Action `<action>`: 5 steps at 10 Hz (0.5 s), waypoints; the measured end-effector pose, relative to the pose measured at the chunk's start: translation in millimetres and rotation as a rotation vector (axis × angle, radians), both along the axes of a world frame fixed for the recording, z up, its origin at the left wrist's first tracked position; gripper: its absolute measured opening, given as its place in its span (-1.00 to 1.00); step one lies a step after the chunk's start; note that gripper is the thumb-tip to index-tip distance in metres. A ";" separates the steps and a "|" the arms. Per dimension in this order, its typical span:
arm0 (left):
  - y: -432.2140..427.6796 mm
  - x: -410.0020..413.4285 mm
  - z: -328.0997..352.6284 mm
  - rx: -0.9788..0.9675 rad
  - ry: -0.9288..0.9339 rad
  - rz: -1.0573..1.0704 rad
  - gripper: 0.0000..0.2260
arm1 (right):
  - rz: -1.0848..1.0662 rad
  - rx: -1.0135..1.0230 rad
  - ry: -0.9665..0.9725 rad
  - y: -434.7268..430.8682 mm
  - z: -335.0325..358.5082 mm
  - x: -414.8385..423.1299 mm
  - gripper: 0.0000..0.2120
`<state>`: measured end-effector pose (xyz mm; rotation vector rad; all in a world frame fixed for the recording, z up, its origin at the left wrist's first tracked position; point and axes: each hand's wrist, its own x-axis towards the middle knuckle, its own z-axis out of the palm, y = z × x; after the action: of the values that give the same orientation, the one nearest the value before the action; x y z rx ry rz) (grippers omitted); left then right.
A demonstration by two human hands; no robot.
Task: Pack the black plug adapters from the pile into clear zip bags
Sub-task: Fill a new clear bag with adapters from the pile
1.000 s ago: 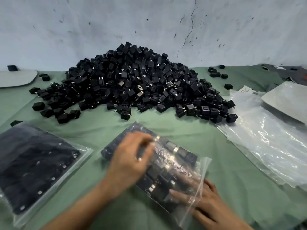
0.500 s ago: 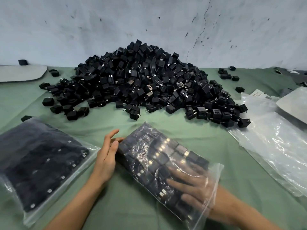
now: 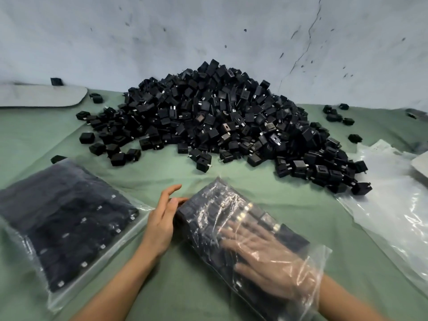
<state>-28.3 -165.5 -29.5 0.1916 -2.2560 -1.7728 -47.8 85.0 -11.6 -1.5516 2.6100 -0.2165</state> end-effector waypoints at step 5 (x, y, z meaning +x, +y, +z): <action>-3.7 -11.8 12.2 -0.277 0.083 0.040 -0.73 | 0.006 -0.513 0.330 32.2 8.6 32.6 -0.63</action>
<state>-40.0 -169.2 -17.2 0.1052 -2.3865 -1.4015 -15.2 117.2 -3.0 -1.8840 2.9620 -0.7394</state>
